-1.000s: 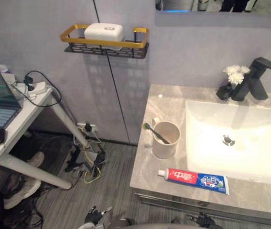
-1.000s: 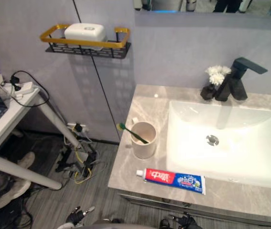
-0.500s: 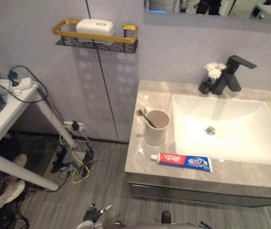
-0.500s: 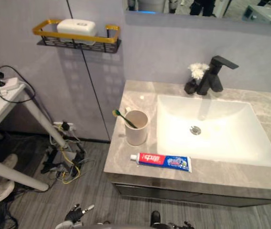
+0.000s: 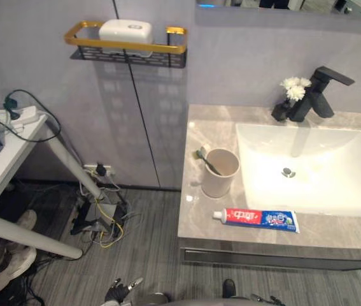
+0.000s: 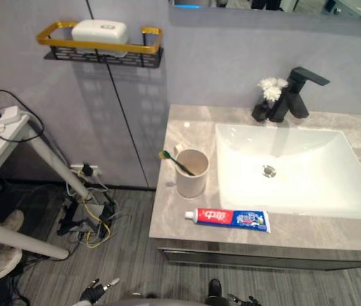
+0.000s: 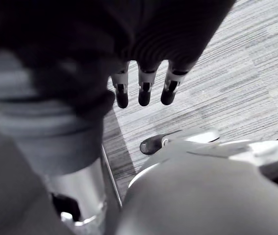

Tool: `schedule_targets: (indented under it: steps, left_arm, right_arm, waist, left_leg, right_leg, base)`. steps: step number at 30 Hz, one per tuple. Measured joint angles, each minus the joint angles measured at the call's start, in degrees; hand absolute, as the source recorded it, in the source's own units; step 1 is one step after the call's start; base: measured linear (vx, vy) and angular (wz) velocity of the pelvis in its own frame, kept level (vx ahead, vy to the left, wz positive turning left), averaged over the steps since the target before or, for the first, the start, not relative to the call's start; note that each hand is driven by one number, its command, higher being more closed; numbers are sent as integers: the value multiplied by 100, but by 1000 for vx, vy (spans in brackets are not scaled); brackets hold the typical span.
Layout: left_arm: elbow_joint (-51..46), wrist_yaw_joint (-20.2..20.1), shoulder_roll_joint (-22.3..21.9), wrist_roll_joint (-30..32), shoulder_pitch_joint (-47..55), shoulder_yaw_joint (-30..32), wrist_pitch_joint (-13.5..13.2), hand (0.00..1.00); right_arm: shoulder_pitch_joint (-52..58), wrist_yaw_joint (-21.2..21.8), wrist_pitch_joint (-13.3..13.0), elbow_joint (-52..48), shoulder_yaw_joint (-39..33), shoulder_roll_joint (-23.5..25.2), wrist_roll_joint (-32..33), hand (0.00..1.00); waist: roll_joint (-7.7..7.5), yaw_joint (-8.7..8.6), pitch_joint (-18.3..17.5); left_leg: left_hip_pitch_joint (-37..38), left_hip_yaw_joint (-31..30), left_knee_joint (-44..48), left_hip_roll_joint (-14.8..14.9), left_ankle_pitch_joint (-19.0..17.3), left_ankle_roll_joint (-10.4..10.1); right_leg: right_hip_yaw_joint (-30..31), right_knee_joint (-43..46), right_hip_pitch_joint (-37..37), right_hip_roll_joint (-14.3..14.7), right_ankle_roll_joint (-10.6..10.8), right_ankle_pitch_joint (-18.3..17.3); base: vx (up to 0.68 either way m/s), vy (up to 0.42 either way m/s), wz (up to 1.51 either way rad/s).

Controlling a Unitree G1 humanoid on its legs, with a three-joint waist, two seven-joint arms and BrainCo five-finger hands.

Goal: Organize washtable

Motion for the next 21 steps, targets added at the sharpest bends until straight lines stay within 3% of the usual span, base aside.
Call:
schedule_targets:
  steps: [7,21]
  left_arm:
    - [94,-73,-168,-6,-20,9,-1,0]
    - [97,-145,-113,-4,-35,-273,-10,0]
  right_arm:
    - [81,0,1,178,-399,-33,33,0]
    - [71,-4,1,301,-419,-33,27,0]
  waist:
    - [182,-84,-123]
    - [128,-83,-150]
  left_leg:
    - [532,-22,-426,-113,72,-53]
    - [826,-69,-842,-189,319,-56]
  right_leg:
    - [-113,-263,480,-12,-1,0]
    - [-200,-272,579,-28,-13,-7]
  base:
    - [94,15,-1]
    - [-11,-10,2]
